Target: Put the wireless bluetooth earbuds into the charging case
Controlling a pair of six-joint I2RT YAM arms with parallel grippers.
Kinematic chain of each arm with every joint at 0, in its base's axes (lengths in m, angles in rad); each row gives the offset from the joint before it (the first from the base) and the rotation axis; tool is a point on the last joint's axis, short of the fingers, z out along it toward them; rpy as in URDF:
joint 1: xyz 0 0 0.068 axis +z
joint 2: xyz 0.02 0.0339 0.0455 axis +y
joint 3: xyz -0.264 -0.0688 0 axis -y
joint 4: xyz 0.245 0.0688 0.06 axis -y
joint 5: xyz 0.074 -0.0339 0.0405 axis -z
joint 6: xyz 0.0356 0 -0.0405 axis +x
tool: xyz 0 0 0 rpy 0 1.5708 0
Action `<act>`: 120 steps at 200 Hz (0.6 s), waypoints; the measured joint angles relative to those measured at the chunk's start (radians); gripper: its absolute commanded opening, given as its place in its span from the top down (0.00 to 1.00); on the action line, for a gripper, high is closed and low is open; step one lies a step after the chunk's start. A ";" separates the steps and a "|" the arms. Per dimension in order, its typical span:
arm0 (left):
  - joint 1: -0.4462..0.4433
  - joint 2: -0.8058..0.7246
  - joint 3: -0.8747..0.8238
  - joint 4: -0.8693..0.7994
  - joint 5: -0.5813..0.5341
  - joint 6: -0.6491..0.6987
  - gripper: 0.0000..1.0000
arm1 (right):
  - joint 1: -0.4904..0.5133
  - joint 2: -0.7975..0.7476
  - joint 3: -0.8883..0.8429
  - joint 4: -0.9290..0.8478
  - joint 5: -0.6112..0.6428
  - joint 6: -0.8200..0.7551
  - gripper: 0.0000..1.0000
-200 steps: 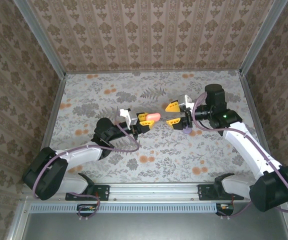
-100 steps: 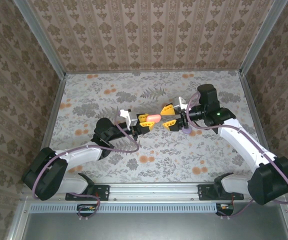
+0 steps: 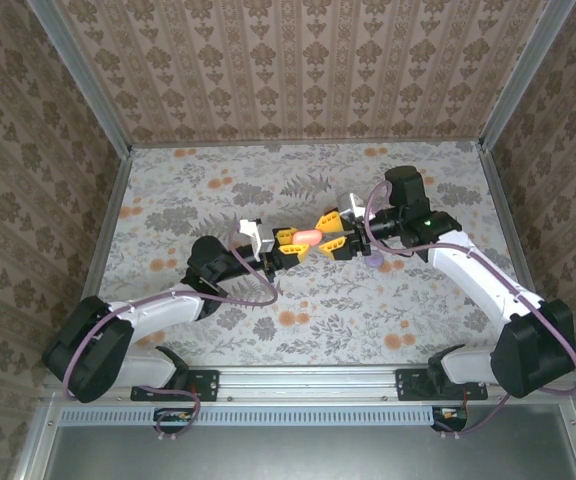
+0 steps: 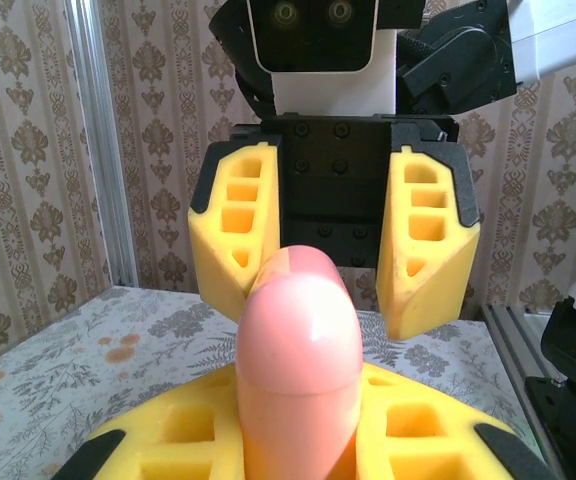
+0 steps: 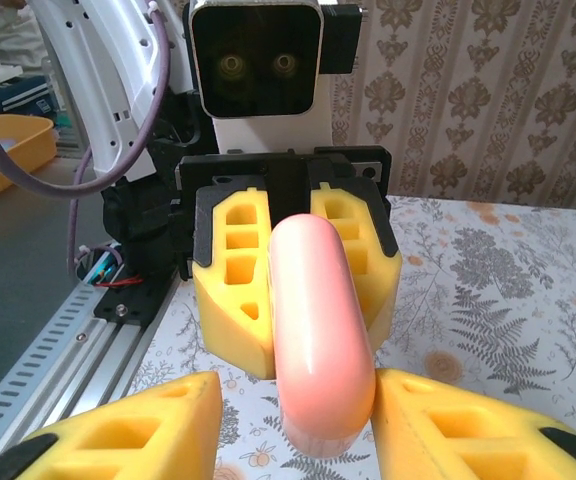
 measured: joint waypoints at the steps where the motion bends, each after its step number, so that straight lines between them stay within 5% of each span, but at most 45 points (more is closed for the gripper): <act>1: 0.000 0.000 0.000 0.000 0.000 0.000 0.85 | 0.000 0.000 0.000 0.000 0.000 0.000 0.58; 120: -0.001 -0.011 0.000 -0.018 0.007 0.000 0.85 | 0.011 0.036 0.027 -0.001 -0.016 -0.032 0.73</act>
